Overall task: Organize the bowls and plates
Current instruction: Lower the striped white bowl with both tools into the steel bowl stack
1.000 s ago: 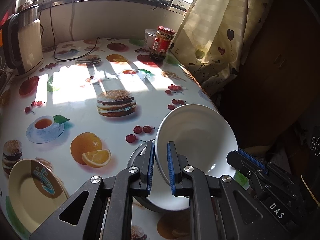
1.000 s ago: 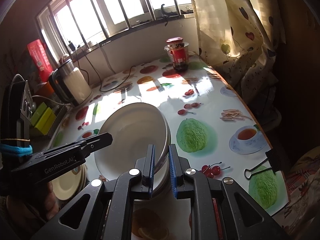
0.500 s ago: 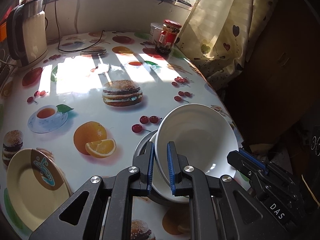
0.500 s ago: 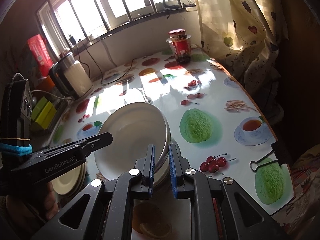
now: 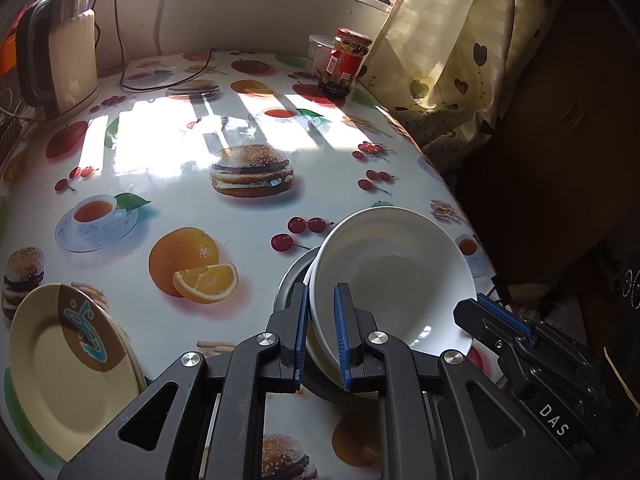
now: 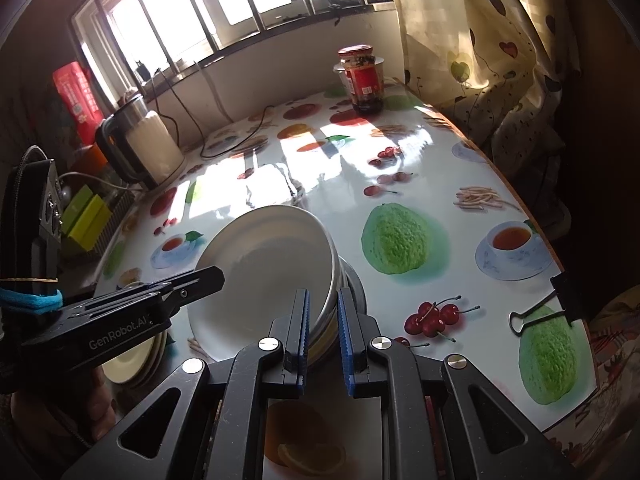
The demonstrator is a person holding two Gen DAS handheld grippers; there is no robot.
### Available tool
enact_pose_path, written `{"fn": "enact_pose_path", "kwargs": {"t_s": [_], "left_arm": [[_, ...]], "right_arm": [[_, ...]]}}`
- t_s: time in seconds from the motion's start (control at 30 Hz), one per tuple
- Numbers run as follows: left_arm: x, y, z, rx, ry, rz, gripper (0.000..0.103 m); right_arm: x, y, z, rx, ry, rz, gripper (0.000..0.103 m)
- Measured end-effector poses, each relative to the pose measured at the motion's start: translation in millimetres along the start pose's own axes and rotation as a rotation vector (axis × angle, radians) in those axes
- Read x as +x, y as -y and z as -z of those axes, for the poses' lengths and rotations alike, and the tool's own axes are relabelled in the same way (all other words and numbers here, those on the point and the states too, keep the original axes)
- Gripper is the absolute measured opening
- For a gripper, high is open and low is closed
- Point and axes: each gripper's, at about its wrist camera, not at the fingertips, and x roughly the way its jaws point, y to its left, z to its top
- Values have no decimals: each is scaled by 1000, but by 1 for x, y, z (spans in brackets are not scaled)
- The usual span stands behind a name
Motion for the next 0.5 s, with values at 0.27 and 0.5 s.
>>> {"fn": "enact_pose_path", "kwargs": {"t_s": [0.27, 0.5], "left_arm": [[1, -1, 0, -1, 0, -3, 14], [1, -3, 0, -1, 0, -2, 14]], "right_arm": [[4, 0, 2, -2, -6, 1, 14], [8, 0, 3, 1, -15, 0, 14]]}}
